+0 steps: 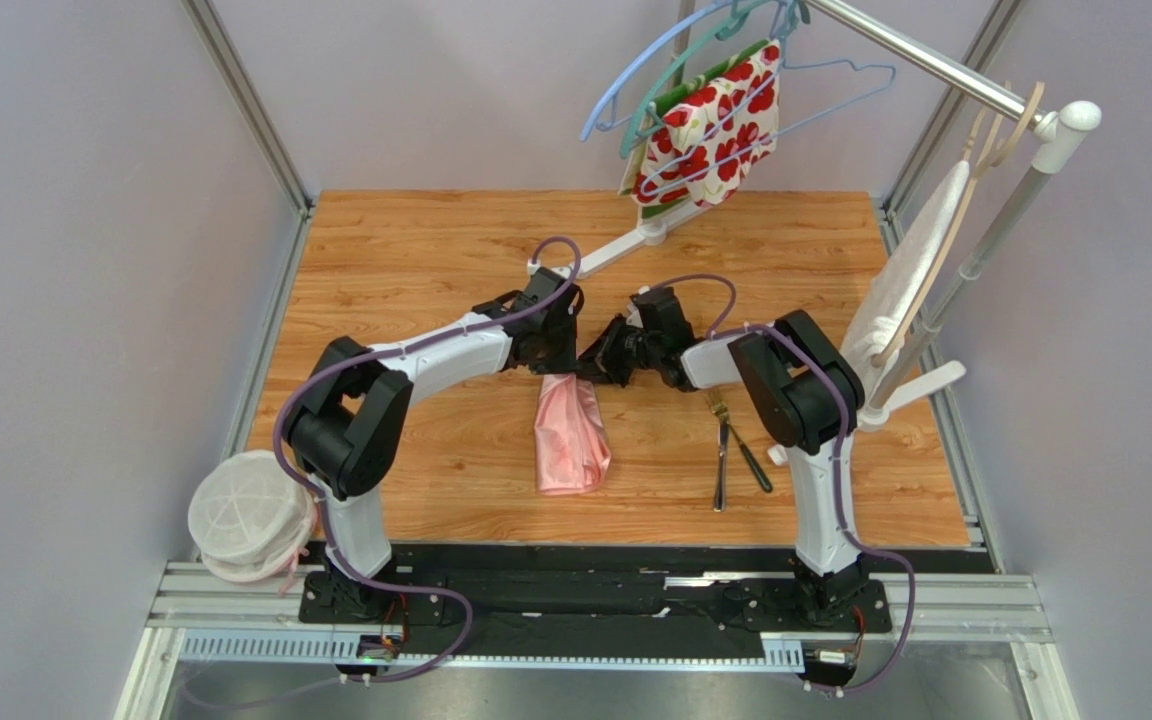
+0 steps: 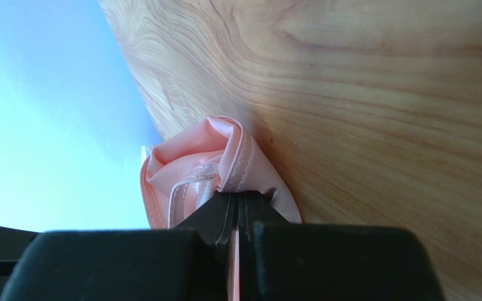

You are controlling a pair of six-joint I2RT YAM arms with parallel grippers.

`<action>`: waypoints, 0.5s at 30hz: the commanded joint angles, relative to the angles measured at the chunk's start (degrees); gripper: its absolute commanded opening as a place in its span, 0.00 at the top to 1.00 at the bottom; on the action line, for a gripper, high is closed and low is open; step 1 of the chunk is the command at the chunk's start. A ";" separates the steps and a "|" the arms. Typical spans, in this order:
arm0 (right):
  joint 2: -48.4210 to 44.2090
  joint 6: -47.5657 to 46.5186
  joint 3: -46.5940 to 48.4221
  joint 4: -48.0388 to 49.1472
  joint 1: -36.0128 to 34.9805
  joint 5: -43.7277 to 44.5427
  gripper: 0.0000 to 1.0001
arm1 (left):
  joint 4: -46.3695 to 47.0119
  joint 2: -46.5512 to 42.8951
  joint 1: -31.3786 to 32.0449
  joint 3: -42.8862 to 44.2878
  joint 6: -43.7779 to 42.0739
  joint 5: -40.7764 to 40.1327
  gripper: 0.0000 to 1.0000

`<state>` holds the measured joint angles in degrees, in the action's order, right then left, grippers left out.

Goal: Fold the napkin into a case and place the utensils inside
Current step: Stuff the 2/3 rectangle-folded napkin into the folded napkin.

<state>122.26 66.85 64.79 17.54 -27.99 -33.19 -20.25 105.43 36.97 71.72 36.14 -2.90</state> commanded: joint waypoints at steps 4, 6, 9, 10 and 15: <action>-0.44 5.49 -4.41 14.88 -0.22 9.20 1.00 | -0.40 -2.59 0.38 -0.97 1.39 0.79 1.00; 0.26 4.09 -2.75 13.76 -0.40 8.85 1.00 | -0.84 -2.51 0.38 -0.62 0.69 1.40 1.00; 1.14 3.55 -1.77 11.99 -0.49 8.58 1.00 | -1.46 -1.98 0.38 -0.09 -0.19 1.32 1.00; 0.88 3.72 -2.30 12.25 -0.49 9.02 1.00 | -1.37 -1.81 0.47 -0.09 -0.45 1.31 1.00; 0.00 6.00 -5.55 16.99 -0.40 12.00 1.00 | -1.46 -1.45 0.38 -0.09 -1.51 1.84 1.00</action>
<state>122.52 70.98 60.82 28.01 -28.88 -28.67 -19.86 105.43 36.97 71.50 35.75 -3.51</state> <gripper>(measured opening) 0.010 0.008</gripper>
